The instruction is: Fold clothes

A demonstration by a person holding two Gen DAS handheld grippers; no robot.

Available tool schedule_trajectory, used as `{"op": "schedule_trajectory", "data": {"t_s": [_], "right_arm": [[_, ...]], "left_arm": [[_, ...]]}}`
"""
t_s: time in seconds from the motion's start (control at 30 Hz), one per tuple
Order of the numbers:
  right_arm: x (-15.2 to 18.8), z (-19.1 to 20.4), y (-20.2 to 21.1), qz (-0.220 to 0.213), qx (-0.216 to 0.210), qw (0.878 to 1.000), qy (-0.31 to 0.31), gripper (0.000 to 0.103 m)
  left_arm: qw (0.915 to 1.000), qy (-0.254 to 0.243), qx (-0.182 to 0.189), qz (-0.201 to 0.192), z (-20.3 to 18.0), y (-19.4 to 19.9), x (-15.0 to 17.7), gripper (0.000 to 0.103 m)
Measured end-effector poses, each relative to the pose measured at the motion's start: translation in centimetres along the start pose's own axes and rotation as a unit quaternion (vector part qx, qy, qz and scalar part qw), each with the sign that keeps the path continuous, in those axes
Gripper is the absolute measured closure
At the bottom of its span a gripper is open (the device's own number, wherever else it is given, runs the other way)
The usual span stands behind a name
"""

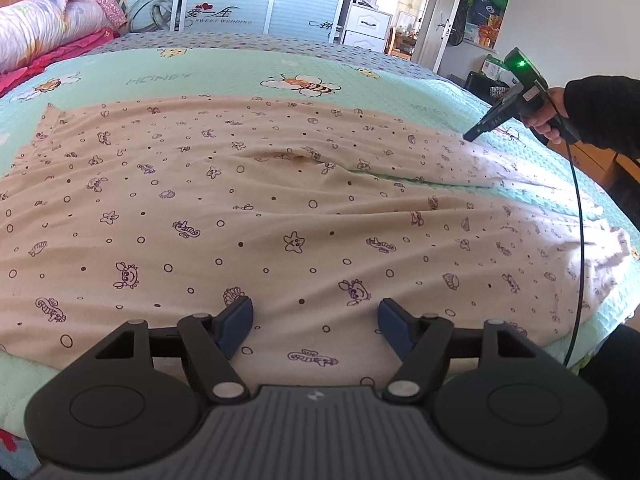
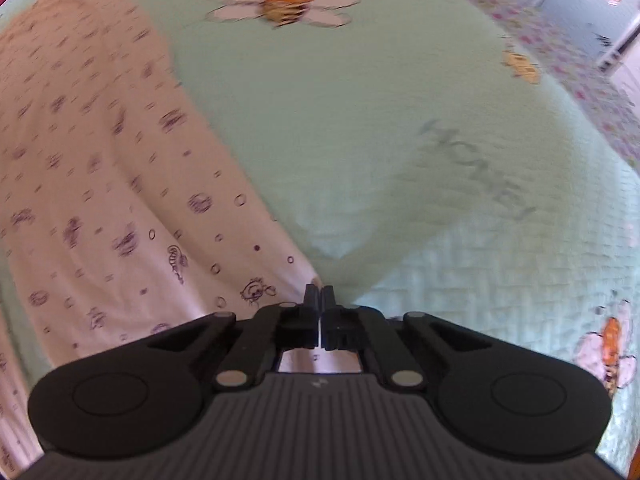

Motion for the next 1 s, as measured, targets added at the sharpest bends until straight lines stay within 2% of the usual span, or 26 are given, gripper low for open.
{"op": "schedule_trajectory", "data": {"t_s": [0.13, 0.2, 0.27, 0.33, 0.4, 0.43, 0.57, 0.67, 0.7, 0.73, 0.77, 0.8, 0.93, 1.0], "right_arm": [[0.2, -1.7, 0.1, -0.019, 0.052, 0.998, -0.026, 0.102], [0.6, -1.9, 0.1, -0.028, 0.026, 0.997, -0.064, 0.1], [1.2, -2.3, 0.7, -0.036, 0.04, 0.996, -0.075, 0.093], [2.4, -3.2, 2.4, -0.053, 0.059, 0.992, -0.094, 0.079], [4.4, -3.9, 3.7, -0.052, 0.056, 0.991, -0.113, 0.071], [5.4, -4.1, 4.0, -0.044, 0.052, 0.991, -0.116, 0.071], [8.7, -4.4, 4.1, -0.014, 0.041, 0.991, -0.123, 0.071], [9.6, -4.3, 2.7, -0.002, 0.036, 0.992, -0.121, 0.072], [9.9, -4.2, 2.1, 0.002, 0.033, 0.992, -0.121, 0.076], [10.1, -4.2, 1.7, 0.006, 0.034, 0.992, -0.119, 0.091], [10.2, -4.5, 1.5, 0.009, 0.039, 0.992, -0.117, 0.1], [10.5, -4.9, 1.5, 0.01, 0.046, 0.991, -0.121, 0.102], [12.3, -7.9, 2.7, -0.001, 0.117, 0.981, -0.156, 0.102], [13.4, -8.6, 4.0, -0.015, 0.131, 0.975, -0.181, 0.097]], "left_arm": [[1.0, -0.003, -0.002, 0.0, 0.0, -0.1, 0.0, 0.031], [1.0, -0.004, -0.002, 0.0, 0.0, -0.1, 0.0, 0.031], [1.0, -0.003, -0.001, 0.0, 0.0, -0.1, 0.0, 0.031], [1.0, -0.003, -0.001, 0.0, 0.0, 0.0, 0.0, 0.031], [1.0, -0.003, -0.001, -0.001, 0.0, -0.1, 0.0, 0.031], [1.0, -0.003, -0.001, -0.002, 0.0, -0.1, 0.0, 0.031], [1.0, -0.007, -0.006, -0.002, -0.1, -0.3, 0.0, 0.031], [0.9999, -0.012, -0.011, -0.001, -0.3, -0.3, 0.0, 0.031], [0.9998, -0.013, -0.013, 0.0, -0.3, -0.3, -0.1, 0.031], [0.9998, -0.013, -0.014, 0.0, -0.3, -0.3, -0.1, 0.031], [0.9998, -0.014, -0.016, 0.001, -0.3, -0.3, -0.1, 0.031], [0.9997, -0.015, -0.017, 0.001, -0.4, -0.3, -0.1, 0.031], [0.9996, -0.015, -0.022, 0.004, -0.4, -0.4, 0.0, 0.031], [0.9996, -0.015, -0.023, 0.004, -0.4, -0.4, 0.0, 0.031]]}}
Point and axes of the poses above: each gripper's, at about its wrist camera, not at the fingertips, and y roughly against the way its jaws point, z to its left, x to its underside, the point moved 10 cm from there along -y, roughly the way its jaws point, and after that the axes turned 10 degrees about y, right-handed, at the moved point
